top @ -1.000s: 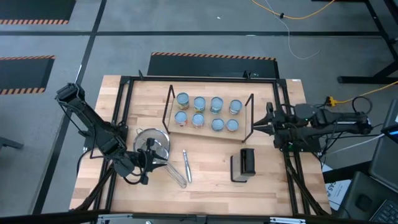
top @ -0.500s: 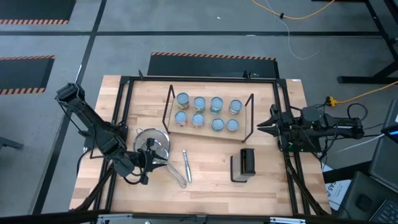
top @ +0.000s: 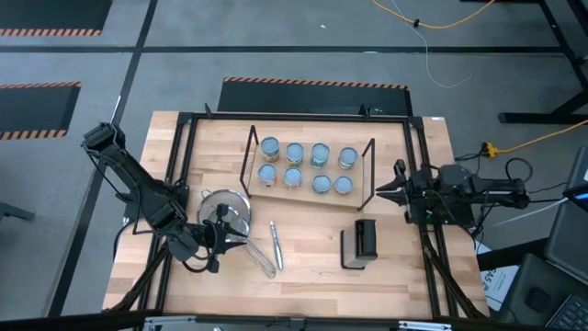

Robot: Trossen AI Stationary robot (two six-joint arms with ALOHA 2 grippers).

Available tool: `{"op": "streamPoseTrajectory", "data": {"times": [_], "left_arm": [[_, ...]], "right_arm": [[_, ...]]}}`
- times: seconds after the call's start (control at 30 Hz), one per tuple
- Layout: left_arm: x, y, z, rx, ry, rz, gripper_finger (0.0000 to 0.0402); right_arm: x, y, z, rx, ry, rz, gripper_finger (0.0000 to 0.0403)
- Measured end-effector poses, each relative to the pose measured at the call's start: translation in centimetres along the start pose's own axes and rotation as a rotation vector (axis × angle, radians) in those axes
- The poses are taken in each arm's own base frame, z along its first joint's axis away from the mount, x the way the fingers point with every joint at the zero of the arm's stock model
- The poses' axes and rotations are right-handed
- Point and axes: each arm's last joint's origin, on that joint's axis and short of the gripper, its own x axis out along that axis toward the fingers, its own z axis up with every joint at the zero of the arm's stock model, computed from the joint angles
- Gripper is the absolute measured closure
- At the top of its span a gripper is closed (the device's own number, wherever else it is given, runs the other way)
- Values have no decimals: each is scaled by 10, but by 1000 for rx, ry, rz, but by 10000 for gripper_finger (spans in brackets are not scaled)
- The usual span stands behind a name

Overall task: Pick and place cans onto a shelf
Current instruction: Return to Home Position

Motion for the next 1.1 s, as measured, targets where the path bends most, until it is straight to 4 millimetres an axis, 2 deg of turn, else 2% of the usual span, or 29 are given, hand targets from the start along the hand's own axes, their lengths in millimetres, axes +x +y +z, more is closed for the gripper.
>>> {"op": "streamPoseTrajectory", "data": {"times": [0.47,0.87,1.1], "left_arm": [[0,0,2,-13,-14,-3,330],[0,-1,5,-35,-43,-3,330],[10,14,18,-122,-122,59,330]], "right_arm": [[14,-4,-33,-24,-44,2,341],[15,-4,-35,-53,-53,-4,341],[15,-4,-35,-53,-52,-3,341]]}}
